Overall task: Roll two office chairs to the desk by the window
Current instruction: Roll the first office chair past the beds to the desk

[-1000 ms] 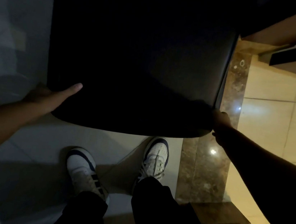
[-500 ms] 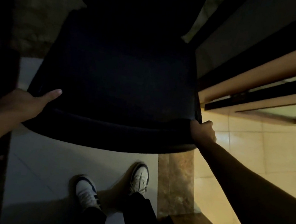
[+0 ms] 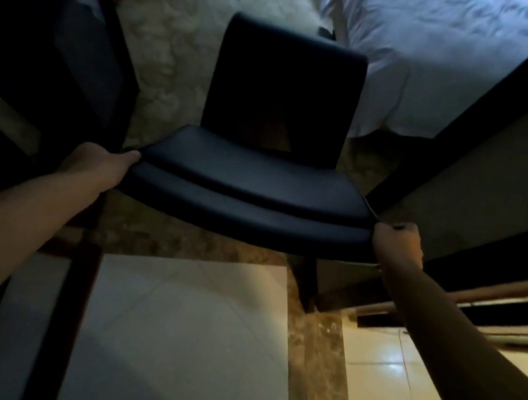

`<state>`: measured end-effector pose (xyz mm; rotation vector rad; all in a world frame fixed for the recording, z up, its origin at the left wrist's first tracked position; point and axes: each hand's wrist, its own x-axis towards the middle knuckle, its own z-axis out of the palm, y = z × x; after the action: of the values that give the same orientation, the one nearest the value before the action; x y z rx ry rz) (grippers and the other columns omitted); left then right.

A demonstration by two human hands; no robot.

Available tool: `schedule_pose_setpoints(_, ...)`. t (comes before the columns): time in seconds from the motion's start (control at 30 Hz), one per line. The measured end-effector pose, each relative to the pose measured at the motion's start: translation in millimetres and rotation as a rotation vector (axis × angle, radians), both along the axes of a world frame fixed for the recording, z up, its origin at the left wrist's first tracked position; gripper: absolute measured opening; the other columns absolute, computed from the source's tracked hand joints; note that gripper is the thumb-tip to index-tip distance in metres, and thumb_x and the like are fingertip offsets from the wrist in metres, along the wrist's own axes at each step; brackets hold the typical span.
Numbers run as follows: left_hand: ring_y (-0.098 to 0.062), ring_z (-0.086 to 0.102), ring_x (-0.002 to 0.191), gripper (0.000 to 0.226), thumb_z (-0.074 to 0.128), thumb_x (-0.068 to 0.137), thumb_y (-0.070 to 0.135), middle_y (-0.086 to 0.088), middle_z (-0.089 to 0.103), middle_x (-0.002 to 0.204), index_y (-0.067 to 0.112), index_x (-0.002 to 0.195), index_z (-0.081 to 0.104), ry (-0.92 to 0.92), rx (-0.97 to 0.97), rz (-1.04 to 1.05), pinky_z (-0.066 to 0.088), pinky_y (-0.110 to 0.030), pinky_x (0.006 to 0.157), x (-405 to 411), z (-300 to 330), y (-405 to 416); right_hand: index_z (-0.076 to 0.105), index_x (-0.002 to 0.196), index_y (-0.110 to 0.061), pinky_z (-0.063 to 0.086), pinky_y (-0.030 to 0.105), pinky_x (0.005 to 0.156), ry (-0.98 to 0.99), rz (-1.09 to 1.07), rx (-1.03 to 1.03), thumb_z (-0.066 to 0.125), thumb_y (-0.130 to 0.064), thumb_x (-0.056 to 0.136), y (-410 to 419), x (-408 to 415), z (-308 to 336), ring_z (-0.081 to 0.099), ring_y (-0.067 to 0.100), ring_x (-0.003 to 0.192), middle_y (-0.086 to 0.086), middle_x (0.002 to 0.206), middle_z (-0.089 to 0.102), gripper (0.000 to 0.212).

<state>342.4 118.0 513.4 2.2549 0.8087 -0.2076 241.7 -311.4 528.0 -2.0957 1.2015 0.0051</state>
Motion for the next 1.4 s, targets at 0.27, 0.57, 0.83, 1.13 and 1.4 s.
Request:
schedule_pose_setpoints(0.27, -0.037, 0.03, 0.136, 0.044, 0.043, 0.097, 0.033, -0.017, 0.037, 0.15, 0.022, 0.14, 0.048, -0.138, 0.333, -0.236, 0.026, -0.051, 0.108, 133.3, 101.7, -44.3, 0.053, 0.127, -0.019, 0.045, 0.048, 0.088, -0.113, 0.045, -0.085, 0.047, -0.039, 0.09, 0.3, 141.6, 90.6, 0.049, 0.039, 0.107, 0.019, 0.13, 0.046, 0.042)
schedule_pose_setpoints(0.57, -0.036, 0.055, 0.113, 0.038, 0.036, 0.095, 0.009, -0.016, 0.06, 0.129, 0.024, 0.103, 0.07, -0.037, 0.19, -0.48, 0.043, -0.038, 0.095, 314.9, 181.8, -92.9, 0.069, 0.086, -0.016, 0.042, 0.041, 0.085, -0.083, 0.389, -0.566, 0.031, -0.035, 0.09, -22.6, 328.9, 161.4, 0.061, 0.032, 0.085, 0.017, 0.092, 0.068, 0.042)
schedule_pose_setpoints(0.83, -0.041, 0.061, 0.1, 0.042, 0.044, 0.093, 0.035, -0.025, 0.067, 0.106, 0.003, 0.095, 0.07, -0.206, 0.294, -0.532, 0.046, -0.04, 0.084, 473.0, 225.0, -174.7, 0.072, 0.094, -0.015, 0.036, 0.037, 0.072, -0.242, 0.665, -0.708, 0.036, -0.038, 0.089, -39.4, 520.9, 207.2, 0.065, 0.037, 0.092, 0.017, 0.102, 0.069, 0.043)
schedule_pose_setpoints(1.13, -0.034, 0.061, 0.078, 0.038, 0.026, 0.068, 0.05, -0.011, 0.067, 0.084, 0.021, 0.057, 0.049, -0.241, 0.39, -0.762, 0.046, -0.039, 0.069, 591.5, 219.4, -220.6, 0.07, 0.077, -0.017, 0.037, 0.036, 0.067, -0.285, 0.742, -0.786, 0.038, -0.034, 0.081, -98.0, 645.8, 203.2, 0.064, 0.034, 0.075, 0.012, 0.087, 0.069, 0.037)
schedule_pose_setpoints(1.4, -0.021, 0.056, 0.069, 0.039, 0.029, 0.067, 0.05, 0.003, 0.062, 0.074, 0.024, 0.061, 0.057, -0.147, 0.282, -0.737, 0.039, -0.033, 0.06, 697.8, 213.6, -241.6, 0.065, 0.073, -0.021, 0.027, 0.035, 0.065, -0.287, 0.802, -0.792, 0.027, -0.041, 0.077, -122.3, 757.2, 194.4, 0.059, 0.03, 0.07, 0.01, 0.079, 0.065, 0.043)
